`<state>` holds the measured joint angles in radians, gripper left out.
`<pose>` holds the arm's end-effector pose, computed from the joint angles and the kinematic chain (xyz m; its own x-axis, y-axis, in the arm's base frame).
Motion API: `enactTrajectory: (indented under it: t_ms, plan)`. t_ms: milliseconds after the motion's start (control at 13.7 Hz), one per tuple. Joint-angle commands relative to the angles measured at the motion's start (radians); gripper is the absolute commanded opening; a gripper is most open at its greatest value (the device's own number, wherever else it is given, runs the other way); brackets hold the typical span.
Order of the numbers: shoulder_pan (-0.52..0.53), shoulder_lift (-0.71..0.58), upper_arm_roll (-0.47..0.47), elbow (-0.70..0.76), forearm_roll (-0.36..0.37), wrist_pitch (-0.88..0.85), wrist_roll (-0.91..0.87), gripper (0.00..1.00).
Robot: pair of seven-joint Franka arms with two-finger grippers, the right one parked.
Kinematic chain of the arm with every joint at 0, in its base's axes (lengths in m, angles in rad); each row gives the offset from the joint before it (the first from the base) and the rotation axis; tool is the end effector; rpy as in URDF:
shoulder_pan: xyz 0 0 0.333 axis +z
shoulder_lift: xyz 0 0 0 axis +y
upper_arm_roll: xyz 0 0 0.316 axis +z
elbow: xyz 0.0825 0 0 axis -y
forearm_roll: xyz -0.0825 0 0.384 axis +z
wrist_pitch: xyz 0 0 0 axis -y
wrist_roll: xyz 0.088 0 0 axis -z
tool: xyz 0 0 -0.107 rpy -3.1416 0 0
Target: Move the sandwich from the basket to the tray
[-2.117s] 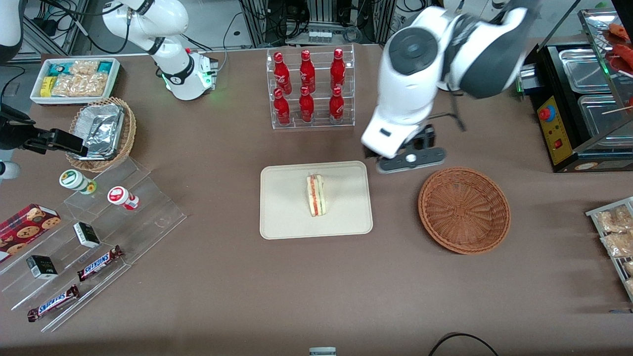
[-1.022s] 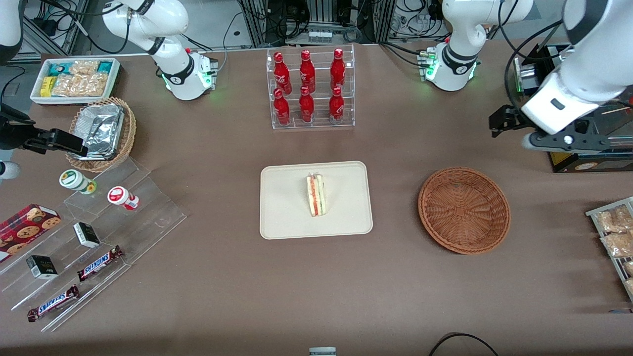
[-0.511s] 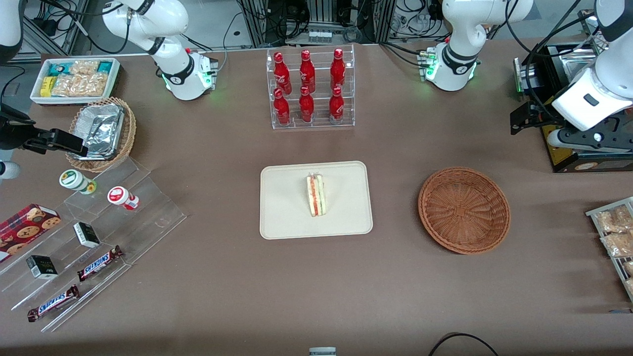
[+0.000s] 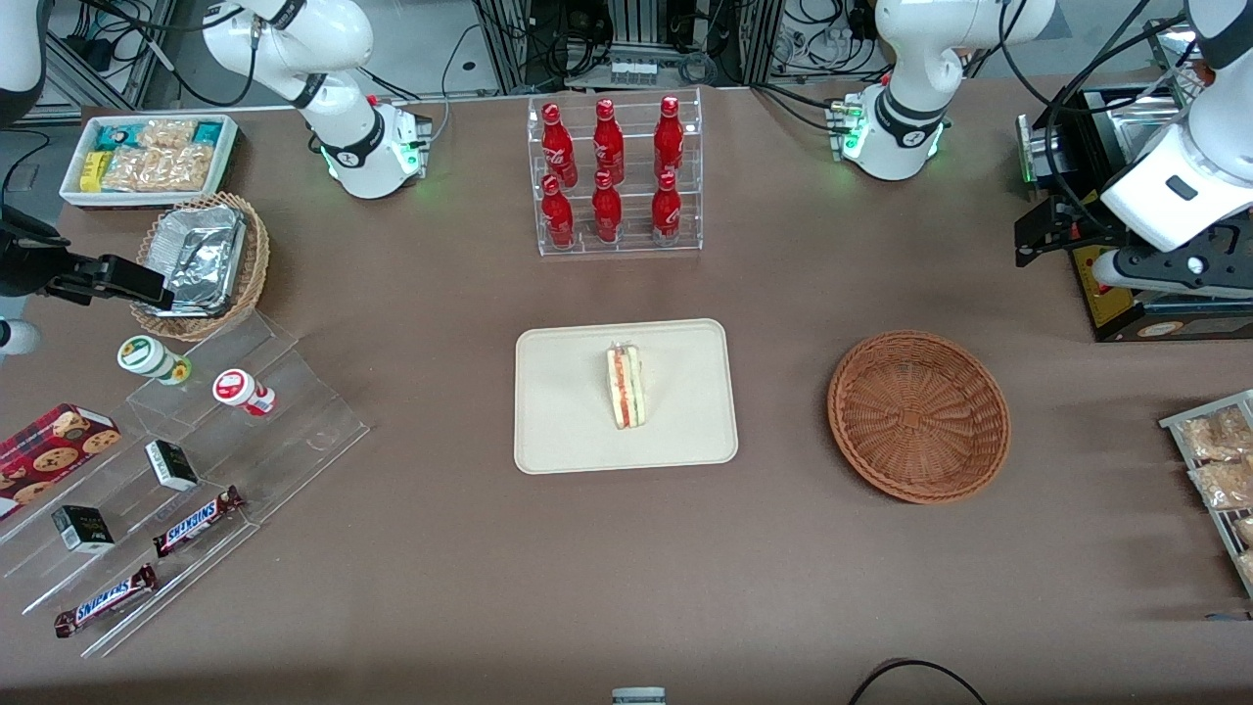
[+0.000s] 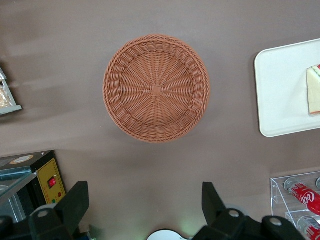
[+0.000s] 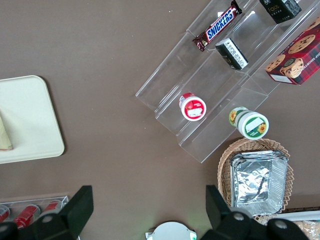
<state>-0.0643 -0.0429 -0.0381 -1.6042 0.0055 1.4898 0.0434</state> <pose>0.5294 -0.0542 0.6254 0.9869 -0.1444 -0.0717 -0.1451 -0.9894 -0.0040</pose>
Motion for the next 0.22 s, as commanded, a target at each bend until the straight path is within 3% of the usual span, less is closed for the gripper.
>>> enactTrajectory:
  t_ms: [0, 146]
  plan:
    - [0.034, -0.003, -0.016, 0.032, -0.001, -0.051, 0.010, 1.00]
    - [0.032, -0.003, -0.002, 0.035, 0.001, -0.059, 0.007, 1.00]
